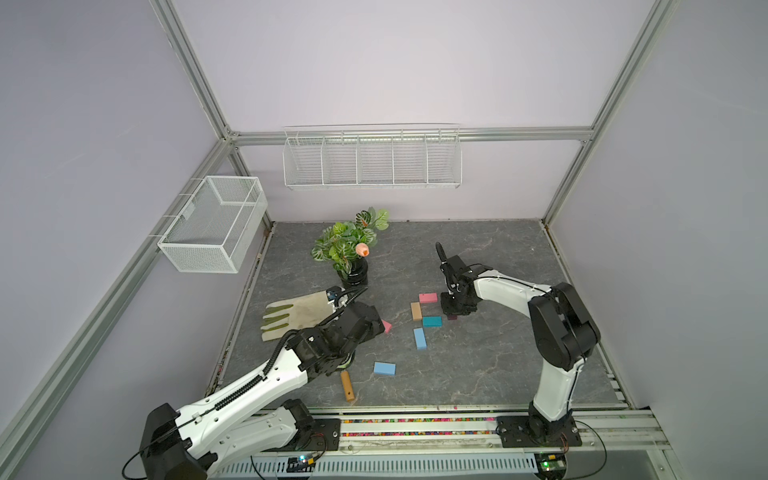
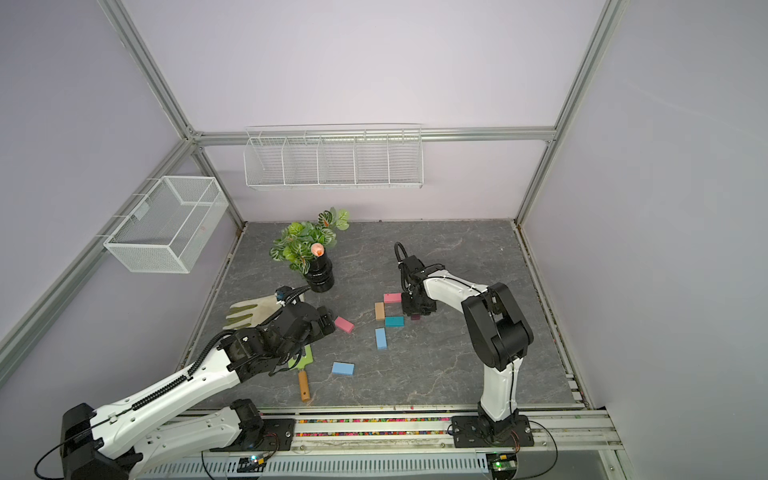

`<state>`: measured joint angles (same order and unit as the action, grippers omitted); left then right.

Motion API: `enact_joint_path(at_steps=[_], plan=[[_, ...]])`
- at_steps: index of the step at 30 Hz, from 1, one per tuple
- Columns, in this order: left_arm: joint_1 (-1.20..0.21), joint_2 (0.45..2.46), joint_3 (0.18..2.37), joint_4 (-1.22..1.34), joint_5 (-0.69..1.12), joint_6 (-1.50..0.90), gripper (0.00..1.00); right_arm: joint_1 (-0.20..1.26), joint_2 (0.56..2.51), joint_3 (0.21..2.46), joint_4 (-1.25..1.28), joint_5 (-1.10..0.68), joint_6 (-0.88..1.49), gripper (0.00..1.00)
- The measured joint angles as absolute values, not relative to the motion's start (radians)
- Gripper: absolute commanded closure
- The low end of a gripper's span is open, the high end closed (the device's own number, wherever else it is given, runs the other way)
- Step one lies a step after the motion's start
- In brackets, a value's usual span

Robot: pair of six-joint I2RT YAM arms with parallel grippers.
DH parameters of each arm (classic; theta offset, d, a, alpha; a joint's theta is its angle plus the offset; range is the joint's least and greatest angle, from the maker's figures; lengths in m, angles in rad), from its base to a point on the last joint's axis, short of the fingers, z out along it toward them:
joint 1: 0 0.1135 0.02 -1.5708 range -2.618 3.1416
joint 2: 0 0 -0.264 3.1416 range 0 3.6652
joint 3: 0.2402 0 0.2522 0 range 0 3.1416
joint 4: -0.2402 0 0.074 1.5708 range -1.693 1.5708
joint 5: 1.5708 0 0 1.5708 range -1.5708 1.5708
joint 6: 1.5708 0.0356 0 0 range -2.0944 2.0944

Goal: Assemble the number 8 with building blocks
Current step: Assemble the building block at the center of the board.

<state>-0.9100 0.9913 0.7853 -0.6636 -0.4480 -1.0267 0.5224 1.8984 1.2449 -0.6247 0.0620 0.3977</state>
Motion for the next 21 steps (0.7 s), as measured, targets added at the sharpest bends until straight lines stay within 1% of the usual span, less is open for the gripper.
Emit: enact_joint_path(at_steps=[6,9,12,15,18,19,21], plan=[[-0.910,1.000,0.785,-0.663,-0.448,-1.023,0.00,0.522,1.901,1.248,-0.622,0.062,0.390,0.65],[-0.910,1.007,0.785,-0.663,-0.448,-1.019,0.00,0.522,1.901,1.245,-0.616,0.059,0.386,0.56],[-0.910,1.008,0.785,-0.663,-0.448,-1.017,0.00,0.521,1.888,1.229,-0.600,0.051,0.383,0.51],[-0.910,1.008,0.785,-0.662,-0.448,-1.017,0.00,0.521,1.857,1.215,-0.602,0.051,0.384,0.49],[-0.910,1.008,0.785,-0.661,-0.448,-1.016,0.00,0.519,1.819,1.213,-0.601,0.052,0.387,0.49],[-0.910,1.008,0.785,-0.660,-0.448,-1.017,0.00,0.517,1.804,1.210,-0.601,0.052,0.389,0.51],[-0.910,1.008,0.785,-0.659,-0.448,-1.017,0.00,0.511,1.777,1.205,-0.601,0.055,0.400,0.57]])
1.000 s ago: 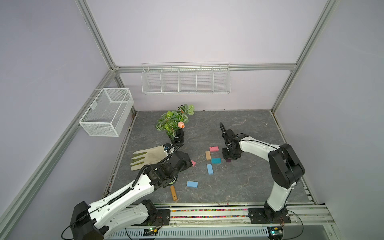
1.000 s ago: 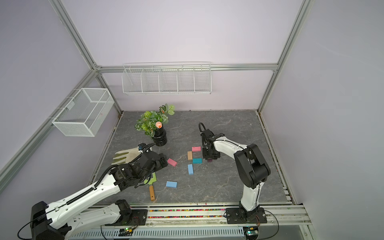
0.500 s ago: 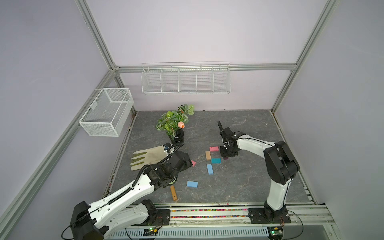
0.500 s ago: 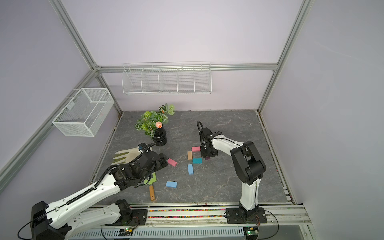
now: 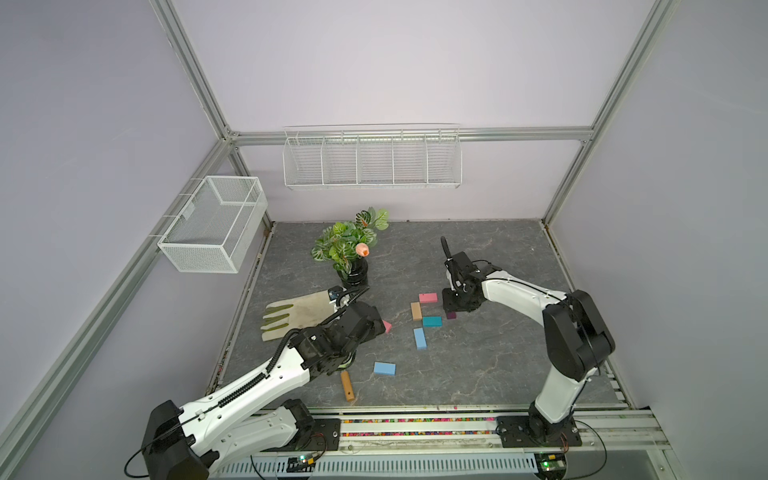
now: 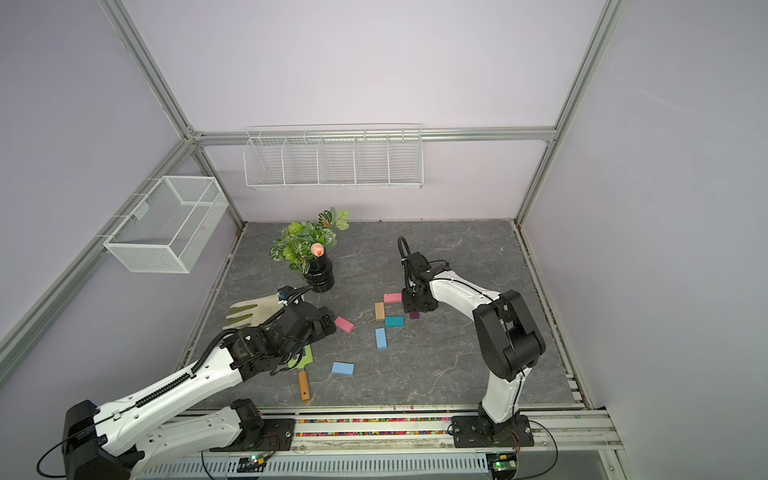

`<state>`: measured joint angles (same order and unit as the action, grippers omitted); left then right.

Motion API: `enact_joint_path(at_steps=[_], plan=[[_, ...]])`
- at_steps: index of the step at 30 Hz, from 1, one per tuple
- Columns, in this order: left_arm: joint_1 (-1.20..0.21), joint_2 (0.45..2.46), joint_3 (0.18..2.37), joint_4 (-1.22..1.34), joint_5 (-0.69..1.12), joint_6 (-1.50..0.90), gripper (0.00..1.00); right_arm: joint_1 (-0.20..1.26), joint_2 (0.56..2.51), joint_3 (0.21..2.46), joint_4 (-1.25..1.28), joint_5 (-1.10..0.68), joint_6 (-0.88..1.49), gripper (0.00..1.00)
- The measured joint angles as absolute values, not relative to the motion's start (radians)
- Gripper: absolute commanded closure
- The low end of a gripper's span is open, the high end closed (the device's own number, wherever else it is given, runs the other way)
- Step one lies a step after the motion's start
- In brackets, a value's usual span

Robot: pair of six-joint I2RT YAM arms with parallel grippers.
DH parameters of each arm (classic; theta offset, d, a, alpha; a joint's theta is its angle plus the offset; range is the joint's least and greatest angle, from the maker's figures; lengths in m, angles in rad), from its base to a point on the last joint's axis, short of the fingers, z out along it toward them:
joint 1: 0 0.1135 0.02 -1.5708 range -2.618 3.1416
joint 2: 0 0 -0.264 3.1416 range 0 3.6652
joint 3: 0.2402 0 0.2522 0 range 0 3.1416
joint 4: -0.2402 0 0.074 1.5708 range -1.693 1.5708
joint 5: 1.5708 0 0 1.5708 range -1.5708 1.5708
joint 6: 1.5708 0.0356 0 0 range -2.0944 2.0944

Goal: Assemble the number 8 with building blocks
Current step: Assemble the building block at the center of the board.

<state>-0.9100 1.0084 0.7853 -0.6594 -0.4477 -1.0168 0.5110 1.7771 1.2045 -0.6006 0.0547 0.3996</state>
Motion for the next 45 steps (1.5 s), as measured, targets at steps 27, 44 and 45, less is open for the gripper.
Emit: enact_joint_path(at_steps=[27,44,45], plan=[[-0.910,1.013,0.785,-0.656,-0.448,-1.016,0.00,0.459,1.827,1.162,-0.532,-0.028,0.429,0.73],[-0.910,1.013,0.785,-0.656,-0.448,-1.013,0.00,0.460,1.843,1.163,-0.488,-0.088,0.433,0.76],[-0.910,1.013,0.785,-0.655,-0.448,-1.013,0.00,0.460,1.843,1.163,-0.488,-0.088,0.432,0.76]])
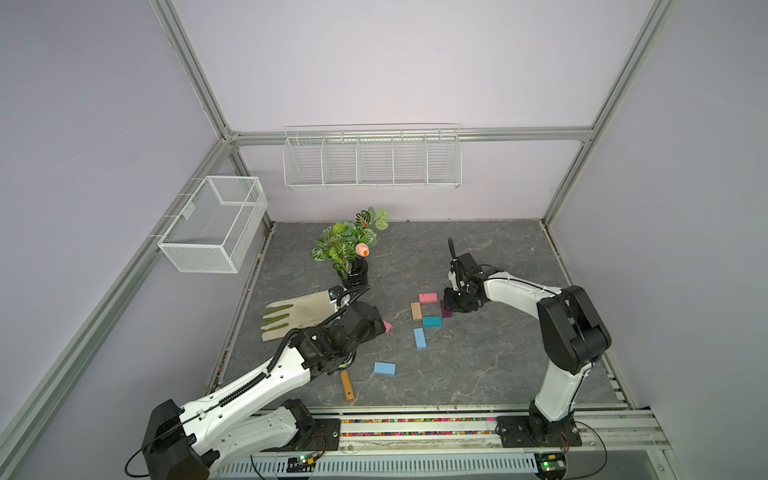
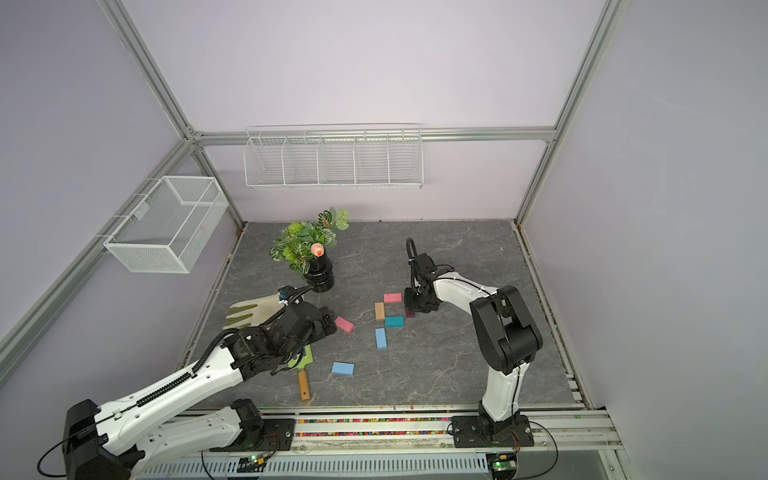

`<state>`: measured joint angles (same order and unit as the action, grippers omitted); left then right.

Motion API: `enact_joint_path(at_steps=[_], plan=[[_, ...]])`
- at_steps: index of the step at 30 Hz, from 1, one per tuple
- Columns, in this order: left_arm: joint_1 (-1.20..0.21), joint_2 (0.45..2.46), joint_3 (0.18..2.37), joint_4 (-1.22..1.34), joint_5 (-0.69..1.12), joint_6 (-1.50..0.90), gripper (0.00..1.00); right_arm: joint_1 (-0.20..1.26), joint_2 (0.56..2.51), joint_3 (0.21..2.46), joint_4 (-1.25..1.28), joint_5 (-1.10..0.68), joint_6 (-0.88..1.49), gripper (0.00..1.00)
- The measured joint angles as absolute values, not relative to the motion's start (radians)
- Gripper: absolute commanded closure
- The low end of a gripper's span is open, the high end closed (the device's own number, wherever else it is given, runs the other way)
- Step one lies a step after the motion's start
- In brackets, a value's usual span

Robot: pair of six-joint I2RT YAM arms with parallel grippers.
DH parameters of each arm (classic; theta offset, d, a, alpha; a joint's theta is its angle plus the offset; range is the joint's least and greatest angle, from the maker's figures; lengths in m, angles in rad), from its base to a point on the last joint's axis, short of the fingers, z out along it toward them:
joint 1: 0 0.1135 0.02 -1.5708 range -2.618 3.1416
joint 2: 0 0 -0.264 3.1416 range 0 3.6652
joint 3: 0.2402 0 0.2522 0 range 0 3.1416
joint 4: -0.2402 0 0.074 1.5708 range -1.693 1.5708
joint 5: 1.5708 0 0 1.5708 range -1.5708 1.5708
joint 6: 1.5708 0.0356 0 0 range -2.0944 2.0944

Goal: Assemble the number 8 with building blocks
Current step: Assemble the building block at the center of the board.

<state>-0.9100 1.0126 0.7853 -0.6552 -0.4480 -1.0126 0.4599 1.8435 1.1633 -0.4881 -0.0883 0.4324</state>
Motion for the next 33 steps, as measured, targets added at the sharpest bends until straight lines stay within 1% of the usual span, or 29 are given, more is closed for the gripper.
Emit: enact_joint_path(at_steps=[22,33], plan=[[-0.910,1.020,0.785,-0.654,-0.448,-1.009,0.00,0.469,1.869,1.200,-0.503,-0.092,0.408,0.75],[-0.910,1.020,0.785,-0.652,-0.448,-1.009,0.00,0.475,1.858,1.198,-0.509,-0.083,0.400,0.71]])
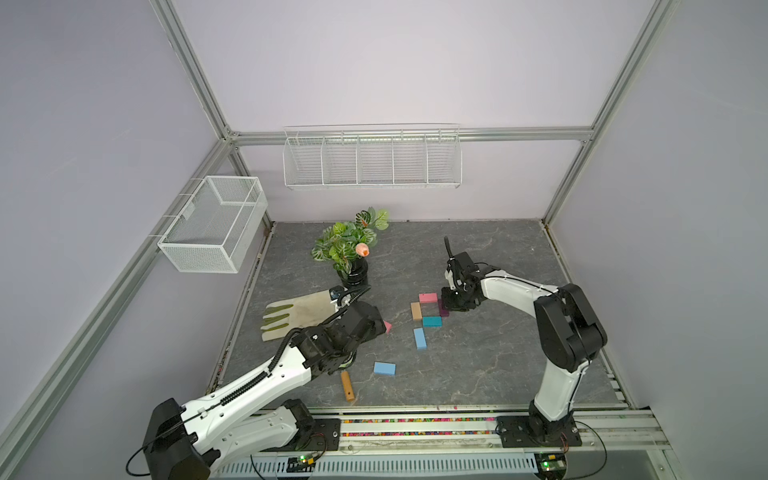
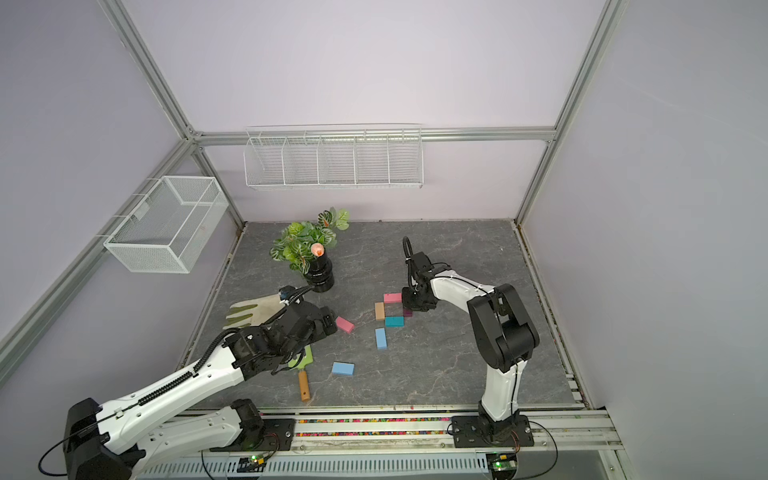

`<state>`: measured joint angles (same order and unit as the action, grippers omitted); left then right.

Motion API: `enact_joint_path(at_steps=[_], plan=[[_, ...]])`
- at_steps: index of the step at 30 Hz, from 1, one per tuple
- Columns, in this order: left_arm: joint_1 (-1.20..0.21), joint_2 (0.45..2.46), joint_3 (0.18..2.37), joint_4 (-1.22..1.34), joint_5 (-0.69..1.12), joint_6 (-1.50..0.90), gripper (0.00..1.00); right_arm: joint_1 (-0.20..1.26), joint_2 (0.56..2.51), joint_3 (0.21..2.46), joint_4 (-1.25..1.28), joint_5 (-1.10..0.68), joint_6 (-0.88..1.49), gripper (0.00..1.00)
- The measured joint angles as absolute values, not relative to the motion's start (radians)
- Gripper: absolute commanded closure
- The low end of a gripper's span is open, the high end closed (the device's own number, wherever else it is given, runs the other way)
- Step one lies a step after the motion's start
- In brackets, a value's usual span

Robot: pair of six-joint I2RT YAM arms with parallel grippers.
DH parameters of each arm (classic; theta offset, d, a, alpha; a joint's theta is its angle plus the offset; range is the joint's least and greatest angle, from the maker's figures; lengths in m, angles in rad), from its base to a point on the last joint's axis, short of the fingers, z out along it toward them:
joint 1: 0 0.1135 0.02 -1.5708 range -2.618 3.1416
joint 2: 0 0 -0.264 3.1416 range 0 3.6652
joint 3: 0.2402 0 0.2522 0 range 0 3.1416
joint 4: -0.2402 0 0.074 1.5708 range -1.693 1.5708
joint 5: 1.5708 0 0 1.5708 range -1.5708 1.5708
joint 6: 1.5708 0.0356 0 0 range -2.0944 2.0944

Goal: Assemble the number 8 with building blocks
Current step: Assemble the building block at the center of the board.

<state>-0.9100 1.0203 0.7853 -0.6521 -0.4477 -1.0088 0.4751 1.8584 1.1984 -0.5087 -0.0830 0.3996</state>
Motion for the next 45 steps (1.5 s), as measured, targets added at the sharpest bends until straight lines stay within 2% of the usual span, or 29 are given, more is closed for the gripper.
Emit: enact_joint_path(at_steps=[4,10,19,45], plan=[[-0.910,1.019,0.785,-0.653,-0.448,-1.009,0.00,0.476,1.832,1.199,-0.518,-0.070,0.402,0.75],[-0.910,1.018,0.785,-0.653,-0.448,-1.009,0.00,0.475,1.821,1.245,-0.546,-0.037,0.414,0.93],[-0.910,1.005,0.785,-0.654,-0.448,-1.009,0.00,0.470,1.884,1.339,-0.562,0.004,0.418,0.93],[-0.910,1.004,0.785,-0.656,-0.452,-0.994,0.00,0.440,1.996,1.360,-0.571,-0.015,0.411,0.93]])
